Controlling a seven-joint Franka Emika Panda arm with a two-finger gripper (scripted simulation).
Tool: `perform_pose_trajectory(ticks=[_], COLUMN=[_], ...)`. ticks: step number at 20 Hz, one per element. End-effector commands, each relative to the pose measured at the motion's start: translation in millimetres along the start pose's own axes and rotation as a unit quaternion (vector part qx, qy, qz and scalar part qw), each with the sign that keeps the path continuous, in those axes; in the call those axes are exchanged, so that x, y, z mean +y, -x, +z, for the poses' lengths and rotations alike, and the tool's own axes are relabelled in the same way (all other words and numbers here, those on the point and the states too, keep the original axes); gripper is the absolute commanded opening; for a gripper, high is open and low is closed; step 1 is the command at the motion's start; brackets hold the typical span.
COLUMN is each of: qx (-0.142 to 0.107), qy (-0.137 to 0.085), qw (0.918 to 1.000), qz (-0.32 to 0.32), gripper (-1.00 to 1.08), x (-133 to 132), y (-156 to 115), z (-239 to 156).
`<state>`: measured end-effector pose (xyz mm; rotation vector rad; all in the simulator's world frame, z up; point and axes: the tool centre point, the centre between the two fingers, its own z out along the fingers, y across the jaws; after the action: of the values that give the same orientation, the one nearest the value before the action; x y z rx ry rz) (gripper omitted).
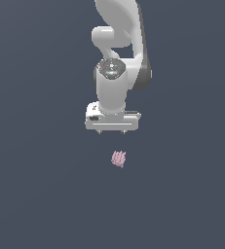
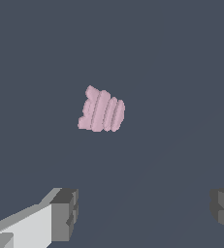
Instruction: Pick up the object and move it to a goal position.
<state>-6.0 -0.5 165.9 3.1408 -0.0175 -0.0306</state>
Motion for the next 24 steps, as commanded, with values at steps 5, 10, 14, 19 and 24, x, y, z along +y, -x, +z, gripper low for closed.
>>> perform_pose_trajectory(ticks=[5, 10, 14, 19, 24], qx=[-0.006, -0.019, -0.018, -0.017, -0.013], qy=[-0.001, -0.002, -0.002, -0.002, -0.002], qw=[1.0, 0.9996, 0.9996, 0.9998, 0.9999], qz=[-0.007, -0.022, -0.022, -0.014, 0.009], gripper=[1.0, 1.0, 1.0, 1.0, 1.0], x=[-4.8, -15.1, -14.5, -15.6, -18.1], y=[2.8, 8.7, 8.6, 4.6, -7.4], z=[1.6, 5.2, 5.1, 8.1, 17.5])
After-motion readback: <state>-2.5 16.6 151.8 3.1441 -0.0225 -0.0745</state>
